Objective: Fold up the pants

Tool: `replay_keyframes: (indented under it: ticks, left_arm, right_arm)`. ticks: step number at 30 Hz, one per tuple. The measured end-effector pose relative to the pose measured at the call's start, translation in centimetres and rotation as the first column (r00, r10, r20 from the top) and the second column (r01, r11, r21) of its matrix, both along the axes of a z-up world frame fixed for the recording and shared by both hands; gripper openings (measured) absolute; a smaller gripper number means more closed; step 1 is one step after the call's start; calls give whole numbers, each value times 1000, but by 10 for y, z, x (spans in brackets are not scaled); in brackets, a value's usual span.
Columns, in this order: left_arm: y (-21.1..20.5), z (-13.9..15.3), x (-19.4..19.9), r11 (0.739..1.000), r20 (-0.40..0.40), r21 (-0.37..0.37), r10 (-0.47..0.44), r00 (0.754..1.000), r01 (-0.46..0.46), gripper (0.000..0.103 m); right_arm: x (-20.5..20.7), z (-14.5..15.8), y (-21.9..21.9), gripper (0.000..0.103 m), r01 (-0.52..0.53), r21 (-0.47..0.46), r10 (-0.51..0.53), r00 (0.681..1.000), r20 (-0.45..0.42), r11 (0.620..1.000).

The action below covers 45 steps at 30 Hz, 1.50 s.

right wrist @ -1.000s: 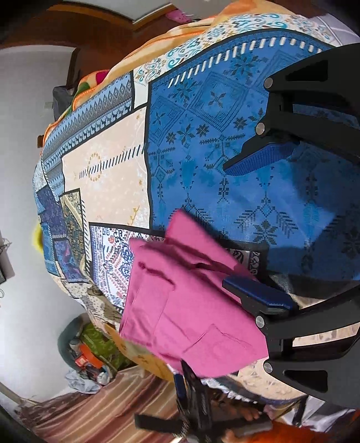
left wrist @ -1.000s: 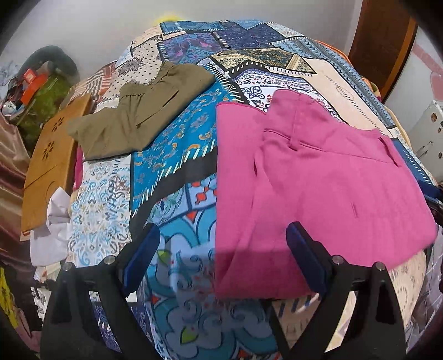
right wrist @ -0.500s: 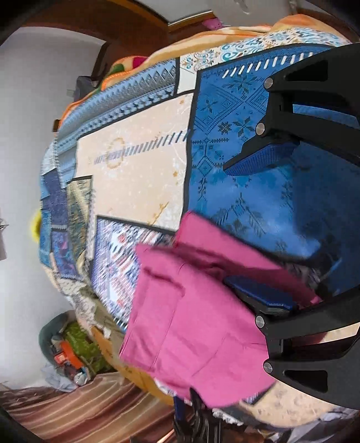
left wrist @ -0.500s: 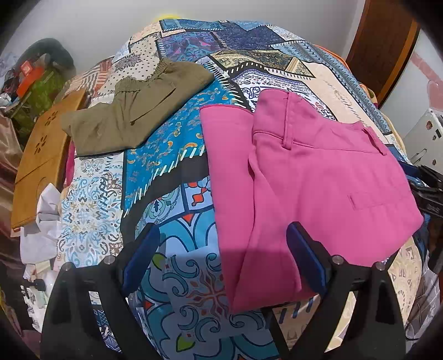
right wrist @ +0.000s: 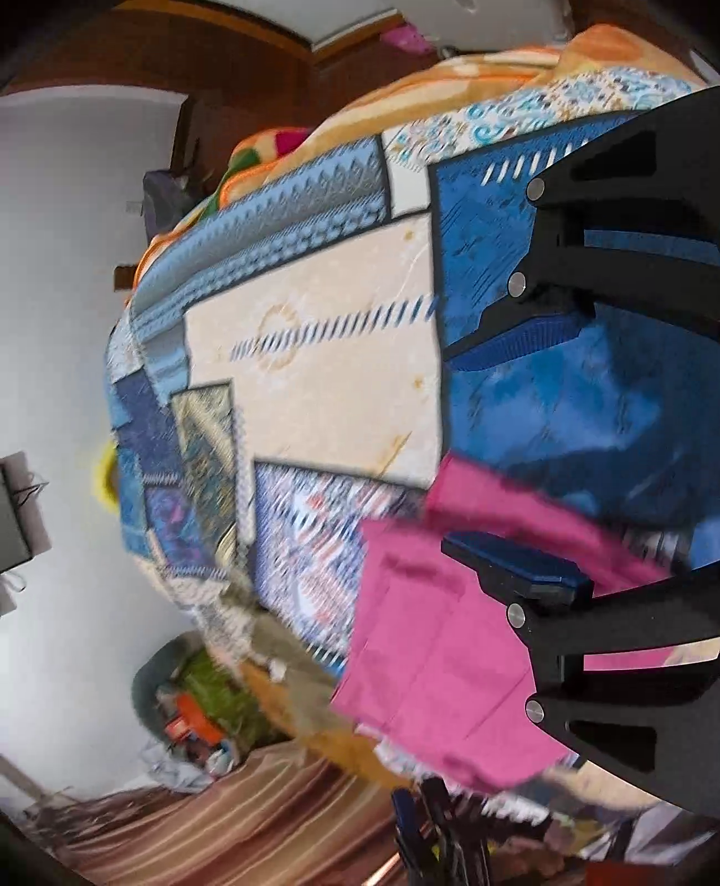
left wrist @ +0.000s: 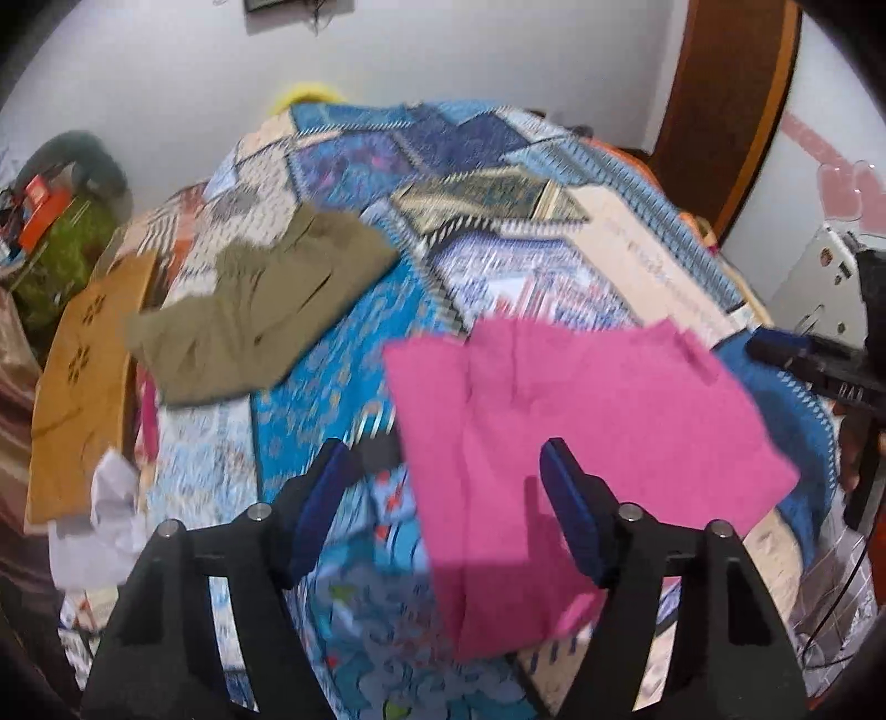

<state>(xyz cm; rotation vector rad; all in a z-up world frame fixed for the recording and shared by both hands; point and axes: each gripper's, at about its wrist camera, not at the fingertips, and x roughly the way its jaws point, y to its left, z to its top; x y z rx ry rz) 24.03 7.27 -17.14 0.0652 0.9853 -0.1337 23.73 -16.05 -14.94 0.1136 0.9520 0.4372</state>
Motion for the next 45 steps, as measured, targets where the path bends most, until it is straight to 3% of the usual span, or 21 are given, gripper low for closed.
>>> replay_keyframes:
  ticks: [5,7,9,10,12,15,20,21,25,28,33,35,37,40,41,45]
  left_arm:
    - [-14,-9,34,997,-28,-35,-69,997,68,57]
    - [-15,-22,49,996,-68,-50,-74,995,71,46]
    - [-15,-33,57,995,-92,-66,-75,993,69,28]
    - [-16,-37,59,992,-92,-94,-88,992,79,24]
    - [-16,-42,58,995,-59,-73,-71,996,66,18]
    - [-17,-47,55,998,-37,-49,-53,998,51,15]
    - [-16,-51,58,999,-36,-20,-35,999,35,16]
    - [-14,-53,59,999,-44,-23,-26,999,25,20]
    - [3,-52,62,994,-87,-104,19,996,-28,32]
    - [12,-39,55,991,-81,-131,20,996,-31,38]
    - [8,-21,31,1000,-22,-26,3,1000,-3,41]
    - [10,-20,24,999,-31,-38,1,1000,-2,41]
    - [11,-20,16,998,-46,-67,-2,999,-1,41]
    - [11,-22,4,995,-66,-100,0,998,-7,55]
    - [11,-24,1,993,-72,-116,0,997,-8,60]
    - [14,-39,-8,991,-88,-126,30,996,-41,61]
  right_arm:
    - [9,-1,29,56,-51,26,51,999,0,998]
    - [13,-8,41,56,-69,33,70,997,-17,997]
    - [18,-17,52,56,-85,38,87,995,-44,996]
    - [20,-20,53,54,-90,38,91,994,-51,995]
    - [23,-28,60,29,-79,14,80,995,-59,997]
    - [24,-30,60,18,-59,5,59,997,-39,998]
    - [24,-30,59,13,-78,-40,78,997,-10,996]
    - [25,-32,60,13,-76,-55,75,997,-16,996]
    - [27,-33,62,14,-69,-84,67,997,-26,994]
    - [25,-28,57,21,-58,-84,55,998,-36,995]
    - [14,-8,49,22,-66,-55,64,997,-39,996]
    - [9,-1,48,22,-64,-68,62,998,-25,996]
    - [2,4,46,27,-68,-61,67,998,-23,996]
    - [-9,5,44,43,-70,-53,68,997,-30,996]
    - [-13,4,45,43,-69,-55,68,997,-29,996]
    - [-24,-4,46,43,-67,-54,64,996,-60,996]
